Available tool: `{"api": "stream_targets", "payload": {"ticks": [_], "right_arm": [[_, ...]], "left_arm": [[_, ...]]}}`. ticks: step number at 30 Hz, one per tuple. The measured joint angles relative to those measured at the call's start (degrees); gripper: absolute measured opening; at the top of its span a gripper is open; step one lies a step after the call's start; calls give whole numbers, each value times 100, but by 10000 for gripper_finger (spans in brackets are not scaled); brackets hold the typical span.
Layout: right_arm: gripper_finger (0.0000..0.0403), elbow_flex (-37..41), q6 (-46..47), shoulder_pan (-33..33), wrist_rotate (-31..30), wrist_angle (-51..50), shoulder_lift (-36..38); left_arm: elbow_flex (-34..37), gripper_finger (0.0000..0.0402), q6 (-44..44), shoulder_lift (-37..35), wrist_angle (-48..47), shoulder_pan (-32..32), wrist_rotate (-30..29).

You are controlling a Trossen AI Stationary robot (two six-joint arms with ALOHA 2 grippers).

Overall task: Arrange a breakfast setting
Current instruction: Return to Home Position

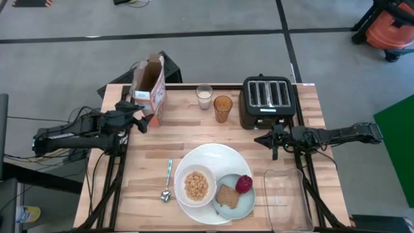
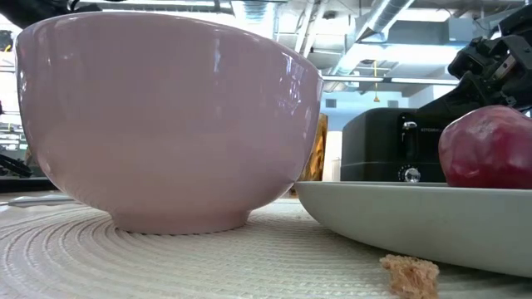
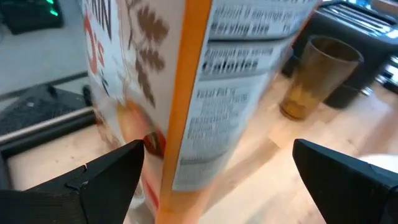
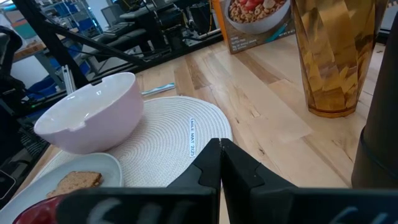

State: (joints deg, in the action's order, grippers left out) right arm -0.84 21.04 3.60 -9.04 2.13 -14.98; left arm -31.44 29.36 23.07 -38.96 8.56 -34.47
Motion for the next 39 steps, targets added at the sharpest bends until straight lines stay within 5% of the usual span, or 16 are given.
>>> {"api": "stream_targets", "payload": {"ticks": [8, 13, 22, 39], "right_arm": [[31, 0, 0, 0, 0, 0, 2], [31, 0, 0, 0, 2, 0, 0], [31, 0, 0, 0, 2, 2, 0], [31, 0, 0, 0, 0, 2, 0]], "left_arm": [[0, 396, -230, -78, -91, -4, 1124], [-40, 396, -206, -274, -156, 1, 600], [-333, 396, -276, -374, -486, -2, 852], [-1099, 396, -266, -376, -1995, -2, 385]]}}
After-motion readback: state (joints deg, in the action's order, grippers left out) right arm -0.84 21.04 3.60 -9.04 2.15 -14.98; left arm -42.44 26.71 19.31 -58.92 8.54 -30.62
